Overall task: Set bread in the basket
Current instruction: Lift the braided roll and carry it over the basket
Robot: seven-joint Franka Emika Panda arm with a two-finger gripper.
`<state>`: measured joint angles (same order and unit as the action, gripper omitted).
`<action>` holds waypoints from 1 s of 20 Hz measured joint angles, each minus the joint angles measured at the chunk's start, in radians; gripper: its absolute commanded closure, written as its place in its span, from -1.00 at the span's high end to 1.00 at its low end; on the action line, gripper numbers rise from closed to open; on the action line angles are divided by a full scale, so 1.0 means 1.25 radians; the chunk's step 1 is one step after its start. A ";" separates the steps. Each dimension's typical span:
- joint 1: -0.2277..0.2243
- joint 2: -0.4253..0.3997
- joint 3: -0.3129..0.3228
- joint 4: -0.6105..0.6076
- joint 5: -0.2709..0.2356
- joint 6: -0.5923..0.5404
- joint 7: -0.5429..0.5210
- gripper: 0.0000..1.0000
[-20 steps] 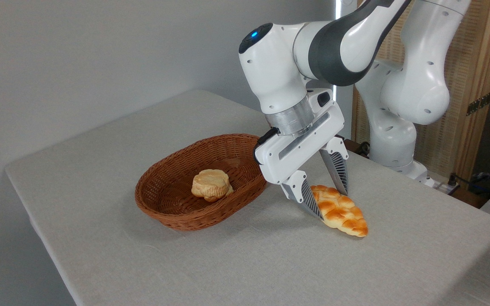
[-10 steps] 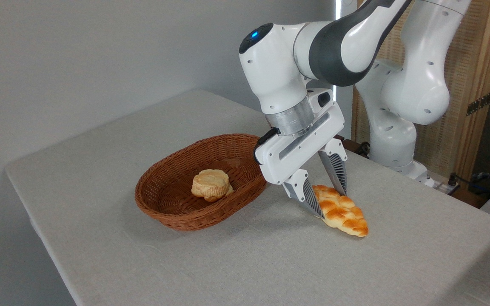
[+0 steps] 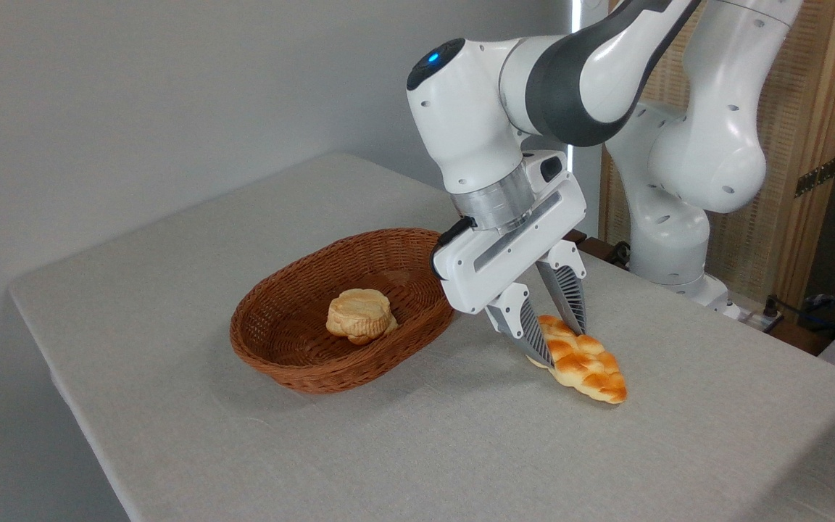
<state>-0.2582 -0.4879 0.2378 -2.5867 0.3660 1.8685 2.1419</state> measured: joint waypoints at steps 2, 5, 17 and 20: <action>-0.005 0.000 0.000 0.009 0.000 0.000 0.000 -0.14; -0.008 -0.001 0.000 0.034 0.000 0.000 -0.017 -0.14; -0.014 0.069 -0.018 0.276 -0.226 -0.016 -0.484 0.02; -0.021 0.113 -0.066 0.308 -0.269 -0.021 -0.705 0.07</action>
<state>-0.2845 -0.3471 0.1550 -2.2013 0.0297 1.8418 1.2611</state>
